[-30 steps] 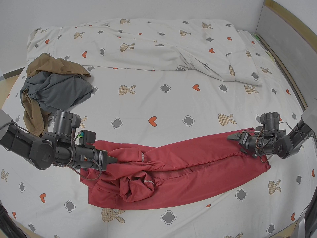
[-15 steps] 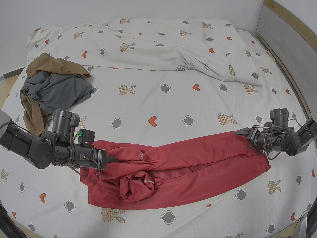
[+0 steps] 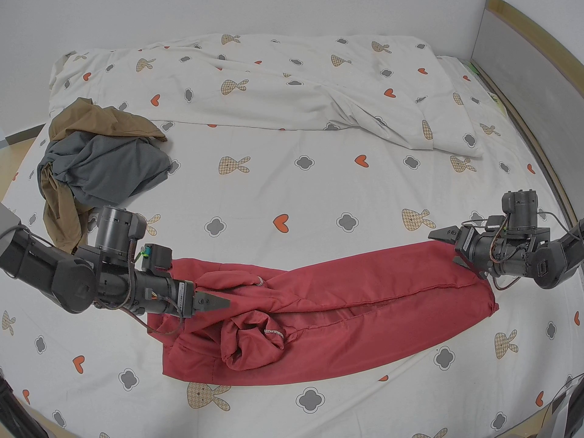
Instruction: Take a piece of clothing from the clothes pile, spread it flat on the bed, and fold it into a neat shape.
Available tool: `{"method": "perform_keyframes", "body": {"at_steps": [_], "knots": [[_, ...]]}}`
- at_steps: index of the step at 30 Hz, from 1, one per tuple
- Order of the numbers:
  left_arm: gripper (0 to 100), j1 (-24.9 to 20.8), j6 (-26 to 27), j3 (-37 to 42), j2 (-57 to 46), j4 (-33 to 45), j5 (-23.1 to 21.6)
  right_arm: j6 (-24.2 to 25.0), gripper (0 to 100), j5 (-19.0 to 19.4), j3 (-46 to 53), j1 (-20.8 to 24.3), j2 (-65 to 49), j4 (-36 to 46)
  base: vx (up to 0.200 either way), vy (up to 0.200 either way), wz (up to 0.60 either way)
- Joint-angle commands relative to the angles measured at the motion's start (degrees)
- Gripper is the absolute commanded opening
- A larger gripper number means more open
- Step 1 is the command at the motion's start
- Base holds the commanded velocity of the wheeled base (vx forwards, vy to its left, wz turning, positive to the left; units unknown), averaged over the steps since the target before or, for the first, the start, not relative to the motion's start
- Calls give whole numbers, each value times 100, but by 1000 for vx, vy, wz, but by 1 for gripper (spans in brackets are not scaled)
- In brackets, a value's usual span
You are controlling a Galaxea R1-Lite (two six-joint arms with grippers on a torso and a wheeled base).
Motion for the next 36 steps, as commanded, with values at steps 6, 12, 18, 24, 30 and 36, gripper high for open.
{"method": "perform_keyframes", "body": {"at_steps": [6,12,18,24,30,36], "knots": [[100,301,0,-24,-821,-6,-45,4,100,4,39,16,-135,-14,0,0,0],[100,213,-8,126,-944,-6,-1232,4,100,4,83,69,-215,-14,0,0,0],[100,-42,9,-103,-179,-235,-1363,-4,100,13,153,95,-267,-31,0,0,0],[100,-60,9,-182,445,-542,-1363,-4,100,4,162,121,-267,-31,0,0,0],[100,-314,0,231,453,-560,-1363,-4,100,4,162,113,-267,-31,0,0,0],[100,-473,-17,512,418,-542,-1346,-4,100,4,153,113,-258,-22,0,0,0]]}}
